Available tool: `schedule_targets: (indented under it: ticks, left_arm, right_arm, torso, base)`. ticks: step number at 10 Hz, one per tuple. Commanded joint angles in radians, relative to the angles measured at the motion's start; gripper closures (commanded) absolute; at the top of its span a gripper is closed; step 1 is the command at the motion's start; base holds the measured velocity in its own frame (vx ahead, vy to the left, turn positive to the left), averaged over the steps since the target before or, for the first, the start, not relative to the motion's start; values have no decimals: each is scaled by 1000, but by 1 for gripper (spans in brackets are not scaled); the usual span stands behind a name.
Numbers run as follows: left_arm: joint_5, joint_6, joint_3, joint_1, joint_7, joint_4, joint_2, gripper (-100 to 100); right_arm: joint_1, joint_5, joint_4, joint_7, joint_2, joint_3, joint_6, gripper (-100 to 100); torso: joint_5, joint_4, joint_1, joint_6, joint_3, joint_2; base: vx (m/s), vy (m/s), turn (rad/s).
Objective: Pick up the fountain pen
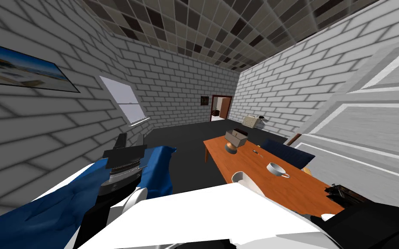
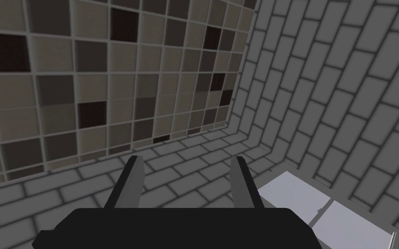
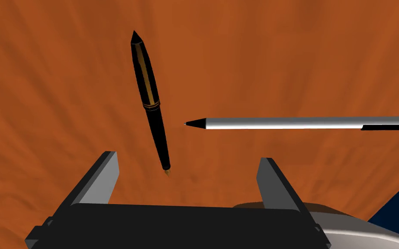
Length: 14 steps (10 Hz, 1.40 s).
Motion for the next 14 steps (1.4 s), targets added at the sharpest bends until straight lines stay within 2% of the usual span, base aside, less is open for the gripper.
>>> schedule_targets:
  ticks: [1, 3, 4, 5, 6, 7, 11, 14]
  left_arm:
    - [0, 0, 0, 0, 0, 0, 0, 0]
    - [0, 0, 0, 0, 0, 0, 0, 0]
    - [0, 0, 0, 0, 0, 0, 0, 0]
    - [0, 0, 0, 0, 0, 0, 0, 0]
    - [0, 0, 0, 0, 0, 0, 0, 0]
    - [0, 0, 0, 0, 0, 0, 0, 0]
    - [0, 0, 0, 0, 0, 0, 0, 0]
    - [0, 0, 0, 0, 0, 0, 0, 0]
  right_arm:
    - [8, 20, 12, -17, -7, 37, 8, -100]
    - [10, 25, 20, -18, -7, 46, 6, -100]
    - [15, 35, 37, -21, -4, 67, 2, -100]
    - [13, 32, 20, -26, -7, 61, 12, -100]
    - [12, 33, 21, -27, -7, 63, 11, 0]
    - [-1, 8, 53, -40, 6, 77, 7, -100]
    - [-54, -90, 178, -90, 57, 135, -9, -100]
    - [-94, -163, 268, -128, 95, 178, -21, -100]
  torso:
    - [0, 0, 0, 0, 0, 0]
    - [0, 0, 1, 0, 0, 0]
    - [0, 0, 2, 1, 0, 1]
    - [0, 0, 2, 0, 0, 1]
    - [1, 0, 3, 1, 1, 1]
    - [1, 0, 4, 1, 1, 1]
    - [1, 4, 3, 1, 9, 16]
    - [1, 3, 4, 0, 8, 14]
  base:
    - [23, -49, 345]
    - [14, -41, 115]
    - [12, -26, 211]
    - [7, -20, 64]
    - [2, -4, -10]
    - [-72, -9, 273]
    - [-216, -6, 403]
    - [-191, 29, 396]
